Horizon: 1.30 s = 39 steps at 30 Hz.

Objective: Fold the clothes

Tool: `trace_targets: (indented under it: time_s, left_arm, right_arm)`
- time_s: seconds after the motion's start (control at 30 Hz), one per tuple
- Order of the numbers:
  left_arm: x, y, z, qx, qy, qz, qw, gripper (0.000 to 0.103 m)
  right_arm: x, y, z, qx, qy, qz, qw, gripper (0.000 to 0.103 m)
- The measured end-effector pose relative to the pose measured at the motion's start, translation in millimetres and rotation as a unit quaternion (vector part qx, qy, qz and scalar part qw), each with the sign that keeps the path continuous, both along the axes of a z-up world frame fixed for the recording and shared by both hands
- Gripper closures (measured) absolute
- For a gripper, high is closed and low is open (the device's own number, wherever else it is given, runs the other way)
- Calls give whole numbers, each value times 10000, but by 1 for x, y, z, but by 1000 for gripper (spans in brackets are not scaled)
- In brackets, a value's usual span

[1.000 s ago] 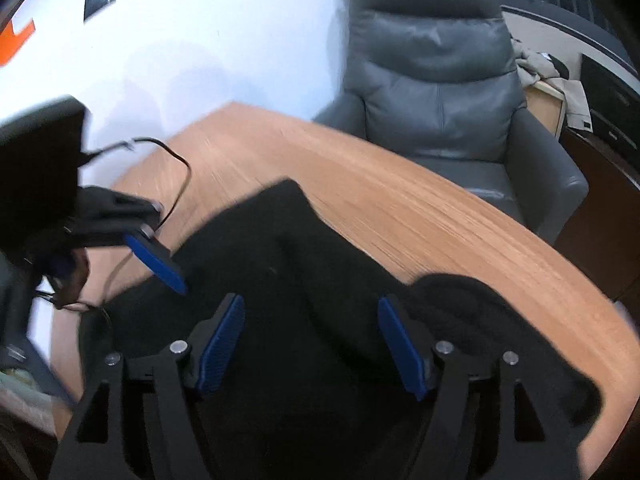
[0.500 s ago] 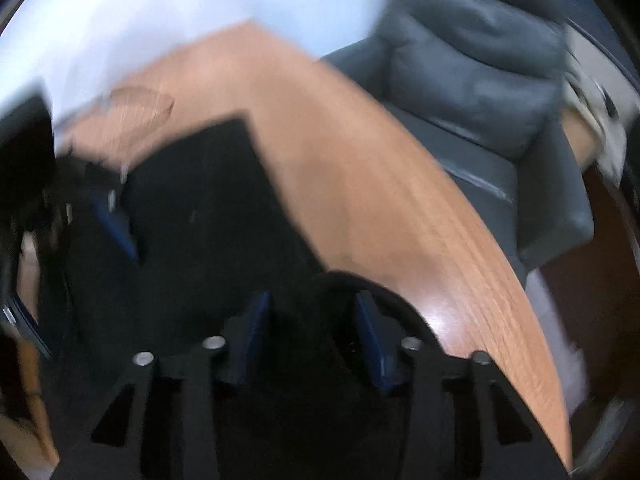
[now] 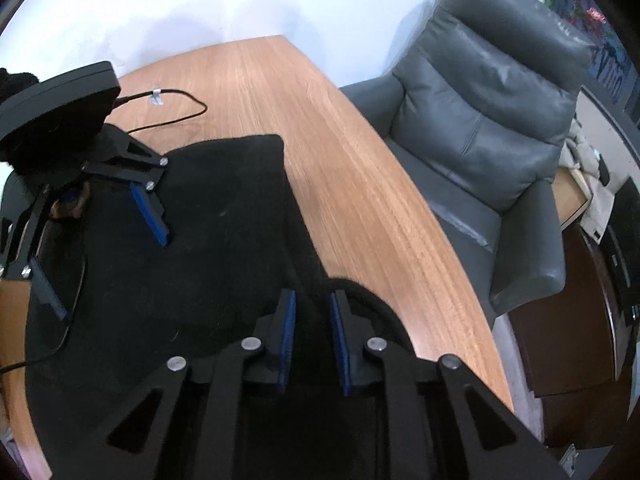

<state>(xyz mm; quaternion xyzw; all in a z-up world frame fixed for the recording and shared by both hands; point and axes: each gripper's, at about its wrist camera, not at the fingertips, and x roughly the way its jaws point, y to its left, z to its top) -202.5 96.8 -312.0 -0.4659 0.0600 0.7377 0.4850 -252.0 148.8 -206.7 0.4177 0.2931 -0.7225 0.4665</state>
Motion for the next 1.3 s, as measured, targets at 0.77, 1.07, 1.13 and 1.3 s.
trace_targets:
  time_s: [0.77,1.07,1.13,1.3]
  left_arm:
    - [15,-8,0,61,14,44,10000,1]
    - [16,-8,2,66,27,52,10000,1]
    - [17,-10,2,81,25,56,9999,1]
    - [20,-11,3,94,21,54,9999,1]
  right_arm:
    - [9,-12,-10,533,242,493,9971,86]
    - [18,-18,-8,725,410,819,9931,81]
    - [20,-18,-8,727,473,843,9927,80]
    - [27,-20,-8,702,570,891,9919,77]
